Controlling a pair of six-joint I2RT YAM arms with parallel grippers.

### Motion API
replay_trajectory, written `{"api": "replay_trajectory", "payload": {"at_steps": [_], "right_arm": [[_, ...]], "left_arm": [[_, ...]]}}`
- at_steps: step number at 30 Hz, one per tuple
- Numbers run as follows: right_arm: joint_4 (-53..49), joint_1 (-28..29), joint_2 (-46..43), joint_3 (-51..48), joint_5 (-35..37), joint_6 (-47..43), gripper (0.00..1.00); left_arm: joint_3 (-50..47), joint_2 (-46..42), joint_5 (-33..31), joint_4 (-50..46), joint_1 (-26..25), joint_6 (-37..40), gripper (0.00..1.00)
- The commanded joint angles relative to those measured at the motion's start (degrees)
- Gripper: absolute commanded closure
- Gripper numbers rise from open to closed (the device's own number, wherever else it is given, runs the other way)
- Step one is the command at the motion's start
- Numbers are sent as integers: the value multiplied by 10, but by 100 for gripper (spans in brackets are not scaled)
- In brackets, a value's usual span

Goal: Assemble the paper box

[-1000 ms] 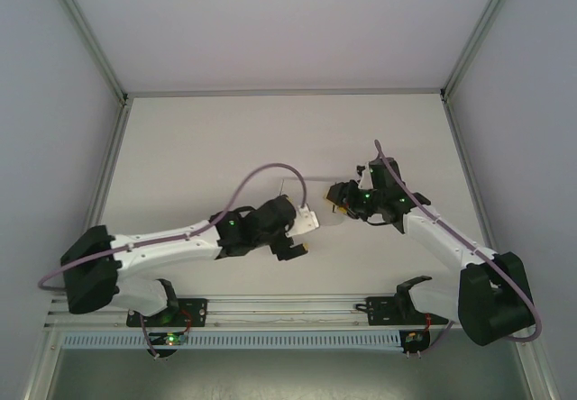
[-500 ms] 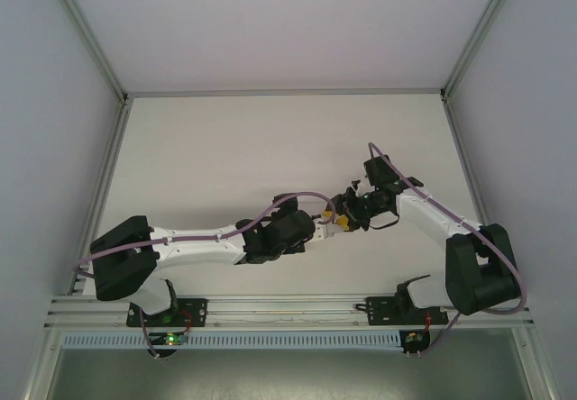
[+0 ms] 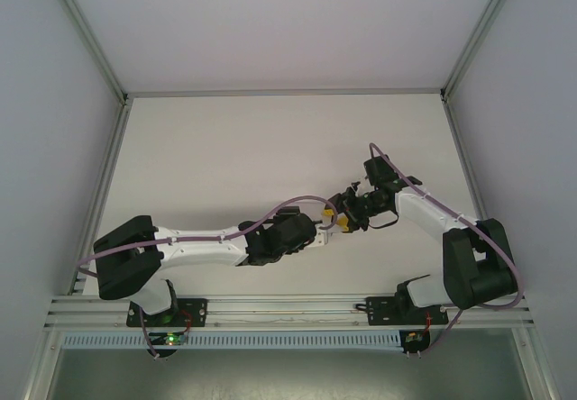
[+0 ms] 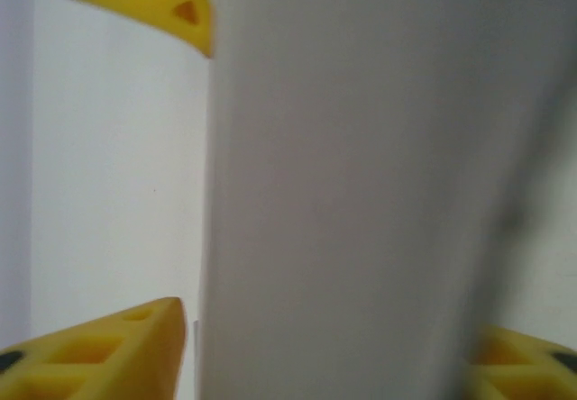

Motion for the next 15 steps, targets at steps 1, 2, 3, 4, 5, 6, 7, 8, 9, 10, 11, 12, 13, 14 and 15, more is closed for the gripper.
{"api": "replay_trajectory", "payload": {"at_steps": [1, 2, 3, 4, 5, 6, 7, 8, 9, 10, 11, 12, 13, 14, 15], "right_arm": [[0, 21, -13, -14, -67, 29, 52], [7, 25, -17, -15, -71, 36, 50], [11, 28, -21, -14, -71, 37, 45], [6, 29, -28, -11, -65, 34, 36], [4, 29, -34, -10, -59, 31, 26], [4, 29, -42, -10, -52, 27, 16], [1, 27, -50, -12, -44, 24, 3], [0, 24, -58, -14, -36, 22, 1], [-2, 20, -66, -15, -26, 17, 2], [-3, 12, -76, -16, -12, 6, 1], [-5, 3, -85, -15, 4, -10, 2], [-21, -8, -96, -12, 32, -26, 1], [-30, -19, -110, -10, 59, -37, 1], [-21, -27, -125, -10, 78, -47, 1], [-16, -31, -142, -9, 99, -52, 2]], "left_arm": [[16, 7, -6, 17, 2, -1, 46], [16, 9, -5, 16, 3, 0, 47], [16, 11, -5, 16, 4, 0, 48], [17, 13, 0, 11, 6, -3, 48], [18, 13, 5, 5, 7, -6, 49], [20, 13, 10, 0, 9, -10, 49], [23, 11, 16, -10, 10, -14, 49], [24, 10, 23, -14, 13, -18, 49], [24, 6, 37, -24, 17, -21, 50], [29, 0, 49, -37, 23, -29, 51], [30, -6, 61, -48, 29, -35, 51], [31, -12, 82, -62, 36, -39, 51], [31, -21, 106, -75, 46, -44, 51], [31, -28, 133, -89, 57, -47, 51], [32, -34, 152, -98, 66, -51, 51]]}}
